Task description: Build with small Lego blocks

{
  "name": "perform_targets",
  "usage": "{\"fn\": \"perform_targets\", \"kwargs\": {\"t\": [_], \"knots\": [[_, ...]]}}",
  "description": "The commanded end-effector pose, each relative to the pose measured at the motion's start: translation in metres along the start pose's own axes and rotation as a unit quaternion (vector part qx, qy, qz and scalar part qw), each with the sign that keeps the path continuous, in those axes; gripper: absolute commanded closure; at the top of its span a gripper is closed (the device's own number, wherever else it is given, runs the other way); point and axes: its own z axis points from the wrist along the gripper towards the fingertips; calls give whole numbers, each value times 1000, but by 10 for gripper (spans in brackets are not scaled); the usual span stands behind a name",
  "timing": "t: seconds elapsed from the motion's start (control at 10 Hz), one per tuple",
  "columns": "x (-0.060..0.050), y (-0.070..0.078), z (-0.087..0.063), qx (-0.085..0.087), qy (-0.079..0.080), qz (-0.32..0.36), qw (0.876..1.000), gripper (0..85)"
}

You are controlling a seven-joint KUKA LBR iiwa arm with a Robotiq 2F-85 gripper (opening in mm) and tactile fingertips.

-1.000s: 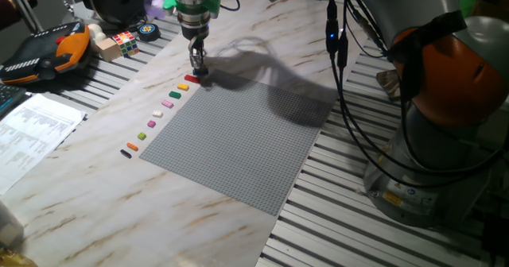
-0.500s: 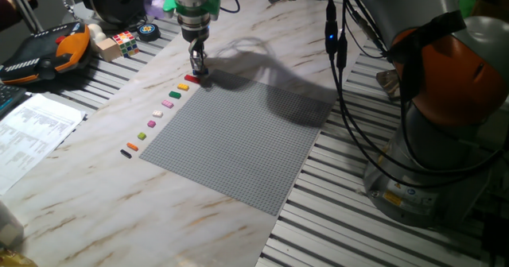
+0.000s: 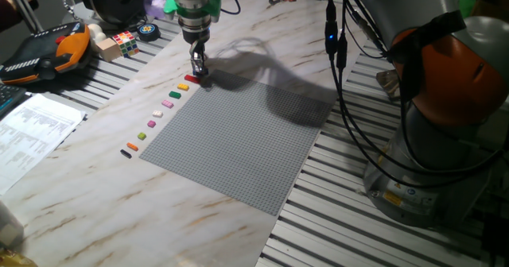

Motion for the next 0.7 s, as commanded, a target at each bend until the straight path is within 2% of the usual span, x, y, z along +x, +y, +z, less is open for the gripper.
{"fn": "perform_targets", "kwargs": {"t": [0.0, 0.3, 0.6], "knots": [[0, 0, 1, -1, 0, 0, 1000, 510], [1, 0, 3, -3, -1, 0, 1000, 530], [1, -1, 4, -6, -3, 1, 1000, 677]]}}
